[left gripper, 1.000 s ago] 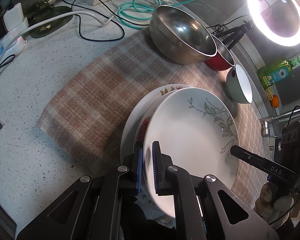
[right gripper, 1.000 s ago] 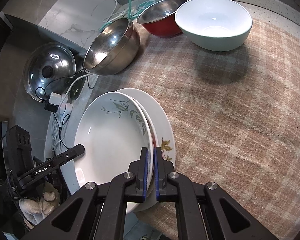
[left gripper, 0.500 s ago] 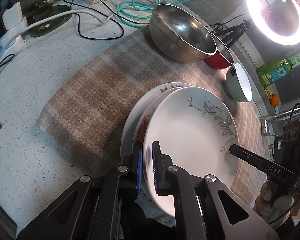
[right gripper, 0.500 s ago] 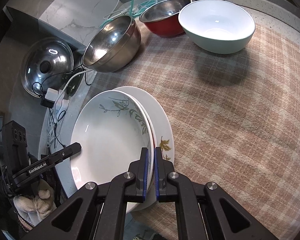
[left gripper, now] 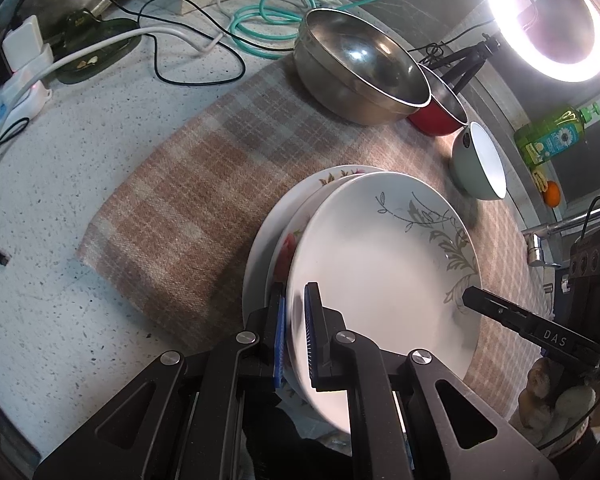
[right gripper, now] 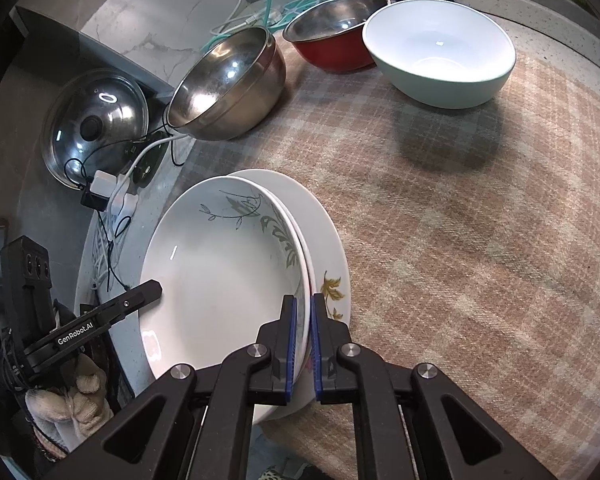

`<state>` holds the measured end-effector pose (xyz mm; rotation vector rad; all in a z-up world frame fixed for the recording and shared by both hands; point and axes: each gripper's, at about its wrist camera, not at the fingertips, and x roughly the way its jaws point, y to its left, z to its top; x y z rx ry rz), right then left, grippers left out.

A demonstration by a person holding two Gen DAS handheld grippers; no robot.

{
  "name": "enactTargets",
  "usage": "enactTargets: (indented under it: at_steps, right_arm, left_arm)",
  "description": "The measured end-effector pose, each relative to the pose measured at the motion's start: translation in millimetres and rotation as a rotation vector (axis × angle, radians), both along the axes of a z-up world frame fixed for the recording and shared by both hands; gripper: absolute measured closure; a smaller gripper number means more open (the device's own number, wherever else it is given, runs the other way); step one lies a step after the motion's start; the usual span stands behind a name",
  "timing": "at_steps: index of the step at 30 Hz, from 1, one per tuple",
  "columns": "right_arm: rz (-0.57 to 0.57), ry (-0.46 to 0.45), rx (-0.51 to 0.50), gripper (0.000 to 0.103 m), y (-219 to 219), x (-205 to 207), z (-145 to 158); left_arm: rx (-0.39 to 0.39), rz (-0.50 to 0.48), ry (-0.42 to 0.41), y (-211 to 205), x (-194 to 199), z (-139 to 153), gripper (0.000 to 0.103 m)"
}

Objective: Organize plates and bowls
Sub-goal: 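Lower the white plate with both grippers onto the stacked rose plates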

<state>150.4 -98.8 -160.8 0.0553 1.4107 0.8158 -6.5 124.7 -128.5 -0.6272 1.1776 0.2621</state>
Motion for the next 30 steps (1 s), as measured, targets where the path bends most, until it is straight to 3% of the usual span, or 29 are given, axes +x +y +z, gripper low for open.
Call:
enactTargets:
  at_steps: [30]
  right_arm:
    - [0.001,0.032,0.012,0.094,-6.1,-2.6,0.0]
  left_arm:
    - [0.03,-0.017,0.003,-1.0,-1.8,3.6,0.096]
